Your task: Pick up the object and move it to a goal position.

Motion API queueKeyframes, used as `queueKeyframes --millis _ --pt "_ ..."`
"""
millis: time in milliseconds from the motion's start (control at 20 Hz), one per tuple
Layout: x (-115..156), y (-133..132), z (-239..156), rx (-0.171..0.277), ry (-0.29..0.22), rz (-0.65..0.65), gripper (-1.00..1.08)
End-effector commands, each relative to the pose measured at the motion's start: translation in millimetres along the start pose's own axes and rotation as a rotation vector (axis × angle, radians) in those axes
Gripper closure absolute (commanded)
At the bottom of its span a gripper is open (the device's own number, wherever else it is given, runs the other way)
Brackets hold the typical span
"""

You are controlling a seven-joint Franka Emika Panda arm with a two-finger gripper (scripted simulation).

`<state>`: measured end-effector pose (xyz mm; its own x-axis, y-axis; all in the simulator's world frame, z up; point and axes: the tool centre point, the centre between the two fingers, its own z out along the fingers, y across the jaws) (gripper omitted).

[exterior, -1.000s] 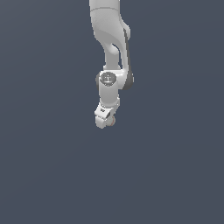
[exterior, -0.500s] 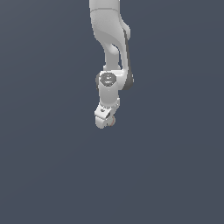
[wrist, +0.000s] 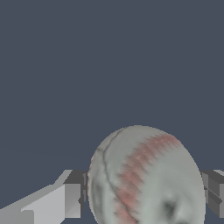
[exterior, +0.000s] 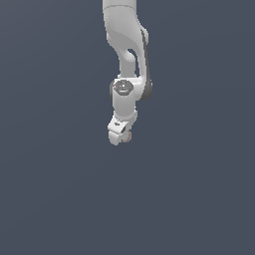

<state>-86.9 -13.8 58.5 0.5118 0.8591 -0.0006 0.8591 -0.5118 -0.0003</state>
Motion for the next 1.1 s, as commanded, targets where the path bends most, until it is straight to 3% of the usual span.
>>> queueKeyframes --millis 0,450,1050 --pt "2 -1 -10 -0.002 0.001 0.0 1.08" --pt "11 -12 -69 -0.002 0.0 -0.001 1.08" --pt "30 -34 -191 -0.001 0.002 -0.003 1.08"
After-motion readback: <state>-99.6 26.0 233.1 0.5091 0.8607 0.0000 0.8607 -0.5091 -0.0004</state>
